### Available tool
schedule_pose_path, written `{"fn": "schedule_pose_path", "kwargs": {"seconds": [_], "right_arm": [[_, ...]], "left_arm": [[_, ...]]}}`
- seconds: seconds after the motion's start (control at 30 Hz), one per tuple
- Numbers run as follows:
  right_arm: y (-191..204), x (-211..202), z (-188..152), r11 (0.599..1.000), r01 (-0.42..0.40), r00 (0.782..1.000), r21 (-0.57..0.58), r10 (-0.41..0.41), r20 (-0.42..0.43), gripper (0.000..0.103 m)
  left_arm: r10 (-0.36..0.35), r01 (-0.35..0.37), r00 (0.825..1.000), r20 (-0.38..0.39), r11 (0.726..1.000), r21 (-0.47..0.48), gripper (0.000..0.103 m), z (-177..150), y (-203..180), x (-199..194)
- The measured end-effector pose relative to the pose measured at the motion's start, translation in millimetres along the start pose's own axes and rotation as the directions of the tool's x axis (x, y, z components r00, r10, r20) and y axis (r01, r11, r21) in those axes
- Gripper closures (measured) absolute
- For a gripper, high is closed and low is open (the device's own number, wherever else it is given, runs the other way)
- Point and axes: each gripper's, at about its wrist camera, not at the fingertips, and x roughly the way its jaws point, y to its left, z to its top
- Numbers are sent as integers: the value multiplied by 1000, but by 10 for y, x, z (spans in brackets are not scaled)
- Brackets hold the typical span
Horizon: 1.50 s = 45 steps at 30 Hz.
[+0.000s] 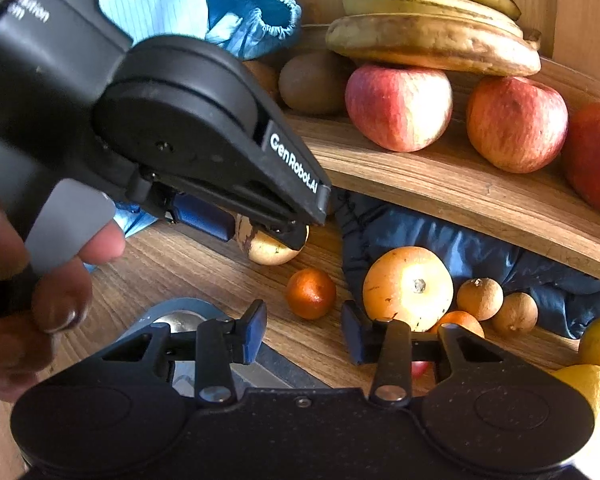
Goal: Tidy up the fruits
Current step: 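Move both tools forward toward the fruit lying under the shelf, then grasp the striped pepino melon with the left tool while the right tool grasps a small tangerine, then carry the pepino in the left tool while the right tool carries the tangerine to the tray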
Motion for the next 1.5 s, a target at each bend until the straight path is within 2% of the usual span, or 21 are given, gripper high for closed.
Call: {"fn": "schedule_pose_path", "kwargs": {"seconds": [0.27,0.43,0.67,1.03,1.17,1.33,1.5], "right_arm": [[46,96,-16,1000,1,1000,-13,-1,5,61],[44,107,-47,1000,20,1000,-24,-20,17,73],[80,69,-93,999,30,999,-14,-29,23,73],[225,-178,-163,996,81,995,-26,-79,62,74],[287,-285,-203,994,105,992,-19,-103,74,74],[267,-476,-322,990,144,987,-4,-143,70,74],[360,-616,-479,986,168,983,5,-168,68,74]], "left_arm": [[-13,12,1000,-11,1000,-12,54,141,38,88],[-15,15,1000,-19,1000,-3,53,227,83,109],[-20,20,1000,5,1000,-16,54,290,100,139],[-72,72,997,21,997,-12,56,46,294,0],[-107,108,993,52,994,-8,61,-47,379,-159],[-132,130,990,50,991,41,63,-157,410,-245],[-155,152,986,63,987,59,73,-268,422,-304]]}}
